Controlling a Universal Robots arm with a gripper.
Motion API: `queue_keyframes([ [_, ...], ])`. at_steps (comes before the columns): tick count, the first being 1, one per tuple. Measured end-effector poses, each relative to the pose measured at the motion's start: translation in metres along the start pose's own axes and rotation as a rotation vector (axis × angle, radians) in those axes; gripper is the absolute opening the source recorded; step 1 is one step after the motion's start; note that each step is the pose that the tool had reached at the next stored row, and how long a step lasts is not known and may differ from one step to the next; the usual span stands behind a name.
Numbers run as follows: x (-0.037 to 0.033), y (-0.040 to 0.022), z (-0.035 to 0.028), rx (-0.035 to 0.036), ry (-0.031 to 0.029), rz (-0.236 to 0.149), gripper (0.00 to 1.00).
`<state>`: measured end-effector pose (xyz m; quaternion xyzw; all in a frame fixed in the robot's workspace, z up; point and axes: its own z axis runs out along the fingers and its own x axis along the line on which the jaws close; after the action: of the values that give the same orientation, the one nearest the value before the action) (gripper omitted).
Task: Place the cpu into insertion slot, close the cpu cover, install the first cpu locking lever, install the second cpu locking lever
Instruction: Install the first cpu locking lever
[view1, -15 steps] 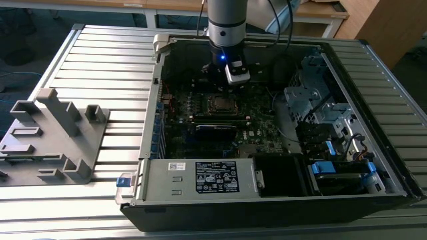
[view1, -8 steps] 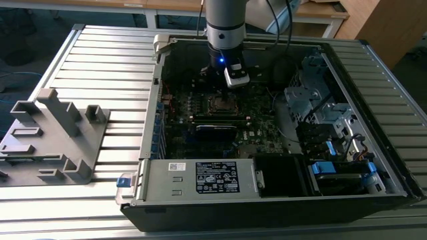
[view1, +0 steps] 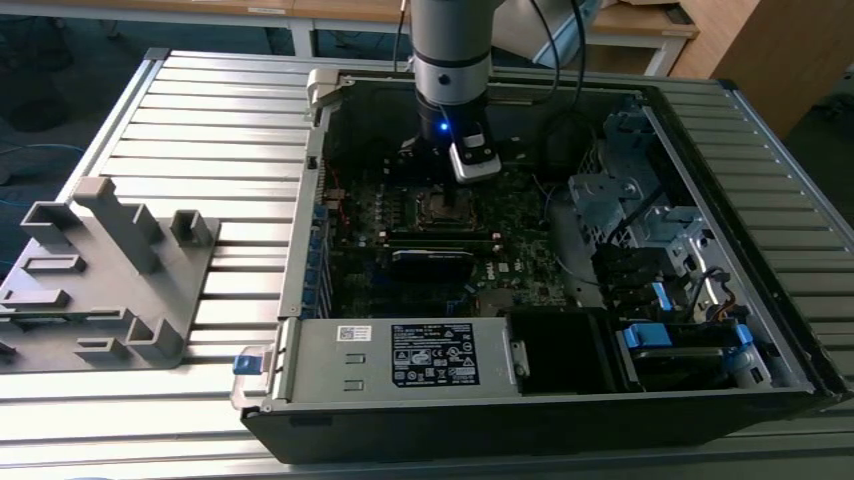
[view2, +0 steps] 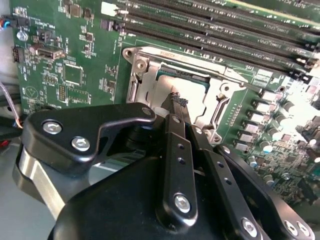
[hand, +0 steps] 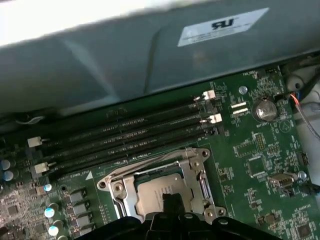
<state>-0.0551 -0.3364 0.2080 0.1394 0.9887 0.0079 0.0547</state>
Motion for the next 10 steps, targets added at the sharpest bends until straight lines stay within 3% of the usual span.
queue_keyframes([
  [7,0.0,-0.0001,0.0004,-0.0015,0.0014,-0.017,0.11],
  [8,-0.0001,-0.0001,0.0005,-0.0003,0.0066,-0.017,0.11],
  [10,-0.0003,-0.0001,0.0007,0.0051,0.0266,-0.016,0.11],
])
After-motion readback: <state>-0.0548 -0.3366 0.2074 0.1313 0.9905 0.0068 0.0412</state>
